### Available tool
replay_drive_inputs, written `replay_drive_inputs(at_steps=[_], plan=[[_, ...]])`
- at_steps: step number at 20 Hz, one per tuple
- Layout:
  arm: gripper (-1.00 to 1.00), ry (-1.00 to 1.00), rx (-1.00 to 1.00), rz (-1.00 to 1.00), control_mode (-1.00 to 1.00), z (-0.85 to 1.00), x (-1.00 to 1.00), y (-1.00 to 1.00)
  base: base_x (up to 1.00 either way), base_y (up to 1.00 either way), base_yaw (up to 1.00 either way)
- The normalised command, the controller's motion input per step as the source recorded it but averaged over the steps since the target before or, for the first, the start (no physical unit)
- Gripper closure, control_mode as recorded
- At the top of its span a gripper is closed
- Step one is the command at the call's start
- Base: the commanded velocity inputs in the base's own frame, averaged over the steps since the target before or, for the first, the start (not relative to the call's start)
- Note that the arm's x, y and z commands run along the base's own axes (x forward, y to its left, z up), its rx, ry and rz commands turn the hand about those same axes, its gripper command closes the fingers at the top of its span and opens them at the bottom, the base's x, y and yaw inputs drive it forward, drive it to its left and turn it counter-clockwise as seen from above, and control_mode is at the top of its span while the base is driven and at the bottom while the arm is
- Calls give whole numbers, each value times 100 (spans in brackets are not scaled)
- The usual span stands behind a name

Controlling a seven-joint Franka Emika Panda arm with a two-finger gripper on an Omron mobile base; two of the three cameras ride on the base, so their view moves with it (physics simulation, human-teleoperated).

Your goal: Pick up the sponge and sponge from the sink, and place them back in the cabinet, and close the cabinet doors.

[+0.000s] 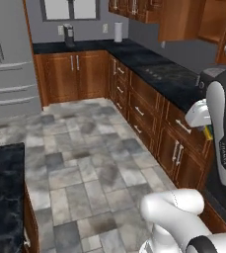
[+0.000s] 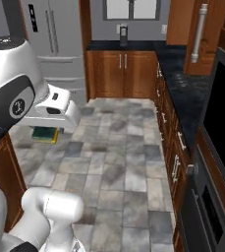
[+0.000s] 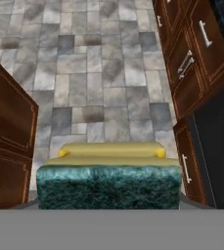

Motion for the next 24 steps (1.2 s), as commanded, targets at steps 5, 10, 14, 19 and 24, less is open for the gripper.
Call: replay_drive_inputs(at_steps=[5,10,14,19,24], plan=[[100,0,0,0,100,0,0,0,100,11,5],[100,0,0,0,100,0,0,0,100,0,3],[100,0,0,0,100,0,0,0,100,0,1],[100,0,0,0,100,0,0,0,100,0,0],[100,0,0,0,100,0,0,0,100,0,0]])
